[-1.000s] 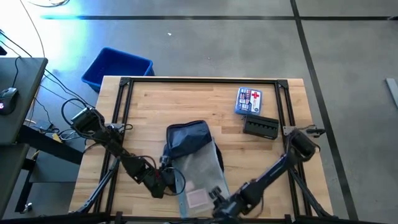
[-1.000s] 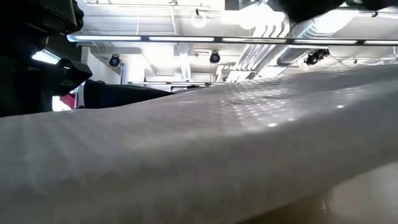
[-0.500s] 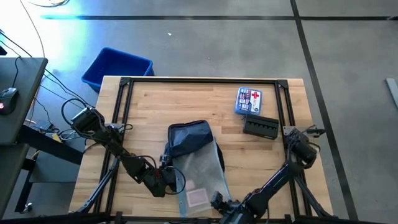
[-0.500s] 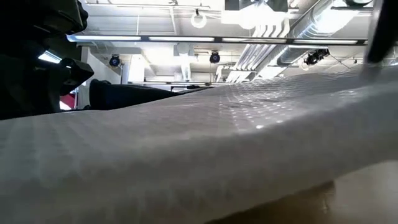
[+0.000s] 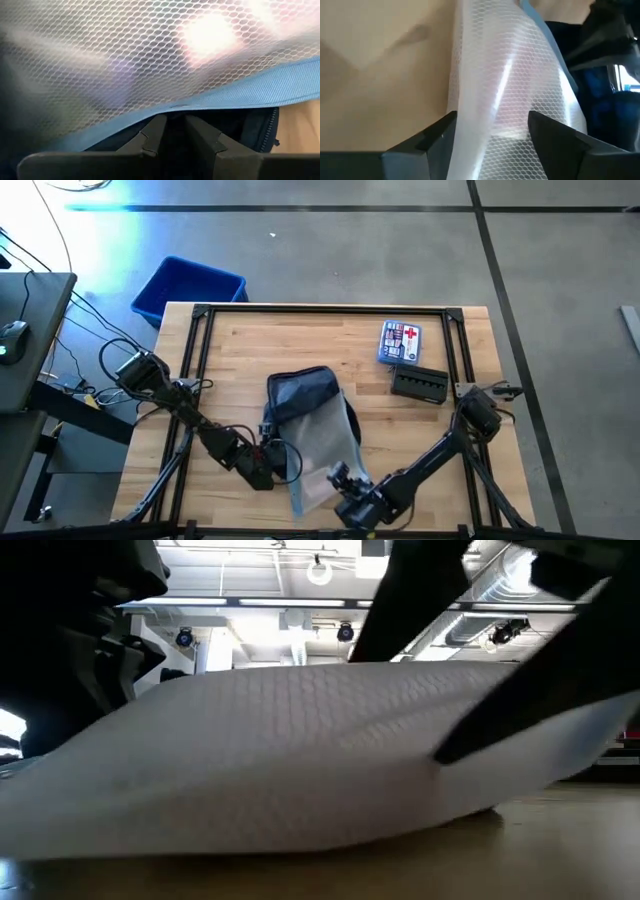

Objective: Unpack backpack
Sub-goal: Put the transparent zip bag into the black backpack

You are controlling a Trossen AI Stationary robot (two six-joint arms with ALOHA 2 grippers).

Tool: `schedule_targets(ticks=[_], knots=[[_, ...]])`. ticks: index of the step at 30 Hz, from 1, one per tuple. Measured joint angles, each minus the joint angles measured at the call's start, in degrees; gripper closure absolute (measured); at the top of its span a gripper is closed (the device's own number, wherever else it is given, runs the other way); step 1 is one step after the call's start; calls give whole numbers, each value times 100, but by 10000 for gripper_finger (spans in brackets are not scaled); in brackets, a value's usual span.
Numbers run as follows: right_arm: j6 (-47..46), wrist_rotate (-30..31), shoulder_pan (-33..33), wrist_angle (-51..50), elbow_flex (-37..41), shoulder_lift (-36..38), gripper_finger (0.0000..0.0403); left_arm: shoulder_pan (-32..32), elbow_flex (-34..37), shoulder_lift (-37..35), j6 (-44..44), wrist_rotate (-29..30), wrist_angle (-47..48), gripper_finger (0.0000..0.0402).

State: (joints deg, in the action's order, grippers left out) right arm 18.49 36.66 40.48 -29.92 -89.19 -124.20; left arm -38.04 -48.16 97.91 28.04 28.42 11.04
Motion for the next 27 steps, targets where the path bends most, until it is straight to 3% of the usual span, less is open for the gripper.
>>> schedule_targets(ticks=[4,8,11,13,17,20,24,27], knots=[[-42,36,-238,-27,0,0,196,76,0,0,-163,136,114,355],[-214,867,-416,-30,0,0,211,171,0,-25,-172,532,578,355],[-451,1061,-542,-29,0,0,222,195,0,-159,215,1038,1196,355],[-456,921,-601,-27,0,0,229,193,0,-315,533,1380,1536,355],[-342,-18,-716,-25,0,-2,235,102,0,-615,769,1748,1731,355],[-308,-99,-781,15,0,-85,236,30,0,-729,830,1909,1663,355],[-560,610,-870,84,0,-320,259,-126,-5,-732,815,1893,1599,355],[-825,1331,-940,131,2,-400,320,-343,-98,-732,611,1738,1623,355]])
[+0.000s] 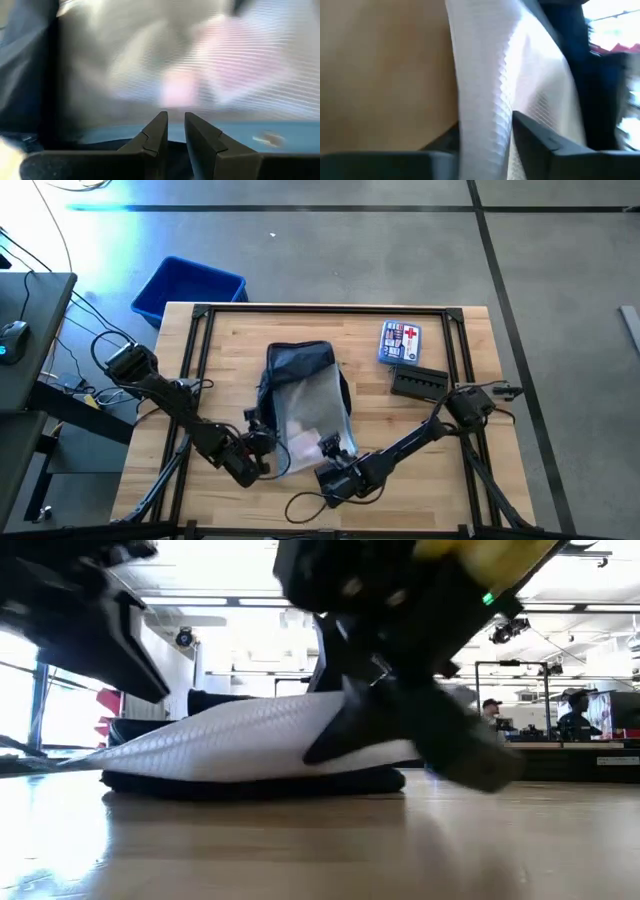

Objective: Unpack backpack
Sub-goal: Put the transparent zip bag into the black backpack

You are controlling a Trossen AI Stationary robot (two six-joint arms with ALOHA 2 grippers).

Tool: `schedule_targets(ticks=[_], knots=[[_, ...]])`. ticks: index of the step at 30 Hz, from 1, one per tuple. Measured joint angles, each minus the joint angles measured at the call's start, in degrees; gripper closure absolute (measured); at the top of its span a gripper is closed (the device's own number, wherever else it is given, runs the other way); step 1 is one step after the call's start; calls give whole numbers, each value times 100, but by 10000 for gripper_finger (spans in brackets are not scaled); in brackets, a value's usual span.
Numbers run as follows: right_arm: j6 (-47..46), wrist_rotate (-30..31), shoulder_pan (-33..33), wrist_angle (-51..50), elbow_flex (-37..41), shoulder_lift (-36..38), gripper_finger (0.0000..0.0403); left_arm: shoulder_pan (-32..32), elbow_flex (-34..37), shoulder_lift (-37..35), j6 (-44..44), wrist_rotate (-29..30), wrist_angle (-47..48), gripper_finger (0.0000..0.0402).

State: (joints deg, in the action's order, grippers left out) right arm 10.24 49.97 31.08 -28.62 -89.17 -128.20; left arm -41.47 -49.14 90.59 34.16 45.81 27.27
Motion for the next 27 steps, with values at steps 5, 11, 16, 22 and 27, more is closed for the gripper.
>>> schedule_targets(ticks=[5,11,16,22,27], knots=[[-398,903,-250,88,2,182,393,-349,-222,0,-200,-7,26,355],[-842,1017,-565,131,2,788,402,-539,-316,0,-395,-277,1,355],[-855,956,-792,374,2,1190,403,-443,-316,163,-442,-481,-23,355],[-617,940,-899,713,2,1426,403,-99,-309,686,-1241,-192,-681,354],[-661,947,-897,791,2,1493,403,293,-311,877,-2214,-368,-1443,329]])
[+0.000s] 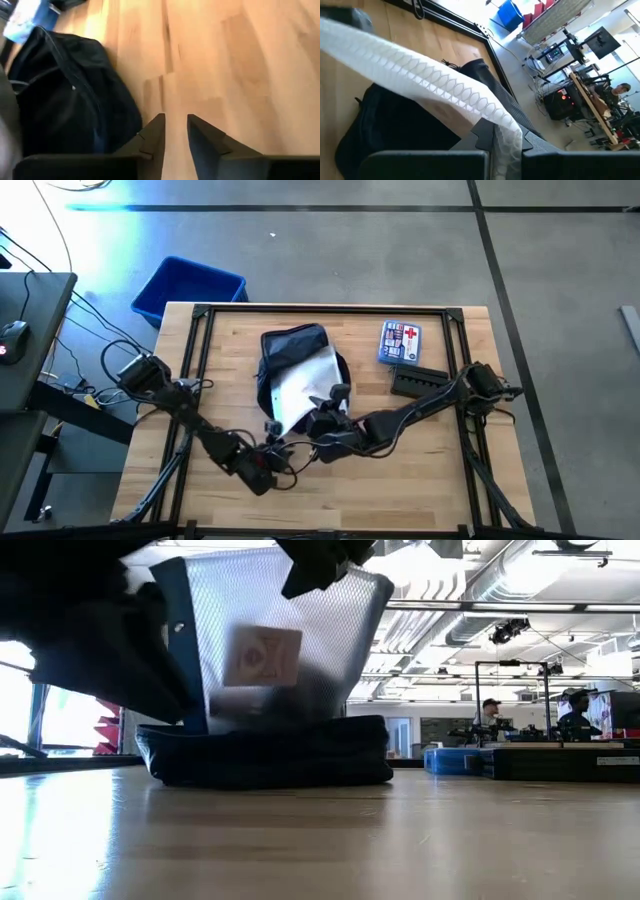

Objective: Unpack backpack
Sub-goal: Put the transparent zip bag into the black backpack

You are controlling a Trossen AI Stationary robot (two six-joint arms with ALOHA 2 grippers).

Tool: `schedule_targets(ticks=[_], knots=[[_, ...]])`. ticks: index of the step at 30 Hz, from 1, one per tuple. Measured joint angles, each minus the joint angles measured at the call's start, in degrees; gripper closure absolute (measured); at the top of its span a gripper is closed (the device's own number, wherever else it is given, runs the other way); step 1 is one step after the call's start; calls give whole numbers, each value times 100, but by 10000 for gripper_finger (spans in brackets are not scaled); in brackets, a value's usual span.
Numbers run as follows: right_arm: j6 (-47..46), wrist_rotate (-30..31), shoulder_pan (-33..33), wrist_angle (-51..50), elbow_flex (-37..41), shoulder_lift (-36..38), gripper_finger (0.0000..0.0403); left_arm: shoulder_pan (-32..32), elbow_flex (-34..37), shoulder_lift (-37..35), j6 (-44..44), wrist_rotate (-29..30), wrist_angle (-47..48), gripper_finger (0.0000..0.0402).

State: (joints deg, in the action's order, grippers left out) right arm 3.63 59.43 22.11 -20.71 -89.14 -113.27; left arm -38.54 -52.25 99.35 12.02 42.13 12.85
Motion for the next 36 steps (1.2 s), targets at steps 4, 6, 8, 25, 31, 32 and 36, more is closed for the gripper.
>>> schedule_targets(ticks=[4,6,8,25,31,32,36], knots=[[-19,-8,10,0,0,0,403,240,0,2,-115,577,75,294],[-19,-17,12,0,0,0,403,374,0,2,-143,649,115,279],[-19,-34,7,-2,0,0,403,554,1,20,-166,687,119,268],[-149,-312,13,-50,0,4,403,1681,2,603,-632,129,73,276],[-218,-338,35,-120,0,4,403,1702,-2,581,-738,-410,78,384],[-218,-365,39,-141,0,4,403,1679,-2,581,-763,-449,73,392],[-472,-582,46,-341,-3,4,403,1475,-2,581,-724,-464,76,398]])
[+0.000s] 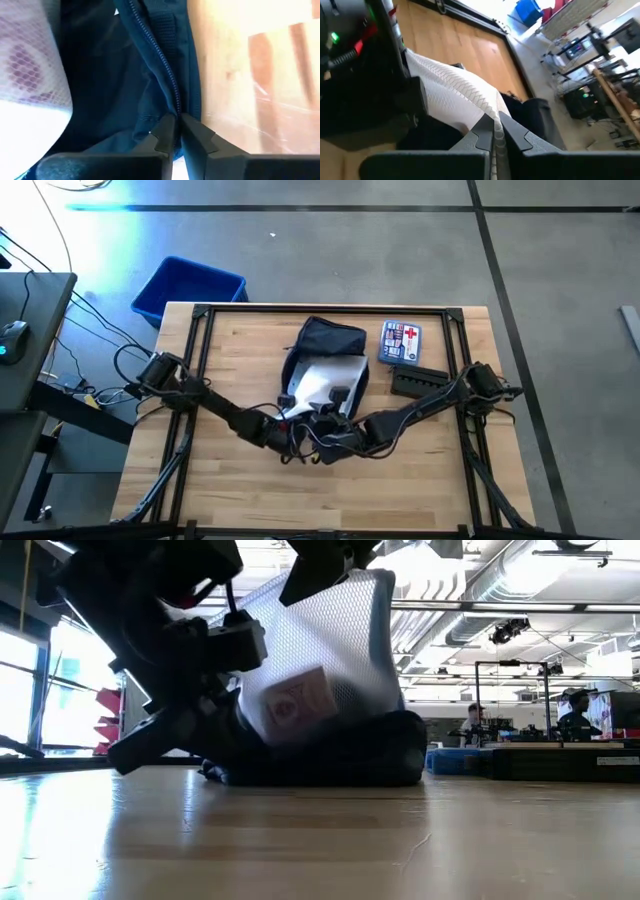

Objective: Unpack backpack
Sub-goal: Put the transparent zip bag into the black backpack

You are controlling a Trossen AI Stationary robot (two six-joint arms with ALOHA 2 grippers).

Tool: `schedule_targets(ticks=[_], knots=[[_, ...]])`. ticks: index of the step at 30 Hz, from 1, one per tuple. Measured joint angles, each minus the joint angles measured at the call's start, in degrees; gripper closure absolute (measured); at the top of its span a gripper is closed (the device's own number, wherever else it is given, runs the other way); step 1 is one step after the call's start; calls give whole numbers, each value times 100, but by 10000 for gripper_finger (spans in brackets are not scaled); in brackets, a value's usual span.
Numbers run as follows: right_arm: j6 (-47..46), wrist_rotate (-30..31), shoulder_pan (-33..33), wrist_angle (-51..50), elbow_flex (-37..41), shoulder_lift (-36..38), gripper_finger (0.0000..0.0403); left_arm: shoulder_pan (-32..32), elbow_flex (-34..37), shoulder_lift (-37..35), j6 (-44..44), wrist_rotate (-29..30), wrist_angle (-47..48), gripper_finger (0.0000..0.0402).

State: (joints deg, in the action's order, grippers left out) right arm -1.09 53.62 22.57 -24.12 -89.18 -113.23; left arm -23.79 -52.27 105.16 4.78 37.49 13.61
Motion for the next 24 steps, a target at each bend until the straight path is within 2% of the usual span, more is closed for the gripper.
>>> schedule_targets(ticks=[4,8,10,13,14,16,21,24], knots=[[-91,-8,37,-148,0,0,403,-207,0,4,64,277,-5,399],[-25,97,94,-98,-1,0,403,-353,-137,-2,164,271,-15,400],[-19,130,130,-98,-1,0,403,-471,-267,-9,418,-125,-29,401],[-15,48,198,-110,-1,0,403,-668,-394,-22,828,-1352,-118,401],[-11,38,222,-116,-1,0,403,-771,-402,-24,976,-1448,-141,401],[-5,27,265,-122,-1,0,403,-1039,-406,-33,1077,-1062,-143,401],[-45,104,291,-126,-3,0,403,-1523,-759,-109,473,581,-163,399],[-35,160,306,-122,-3,0,403,-1622,-897,-107,108,641,-279,381]])
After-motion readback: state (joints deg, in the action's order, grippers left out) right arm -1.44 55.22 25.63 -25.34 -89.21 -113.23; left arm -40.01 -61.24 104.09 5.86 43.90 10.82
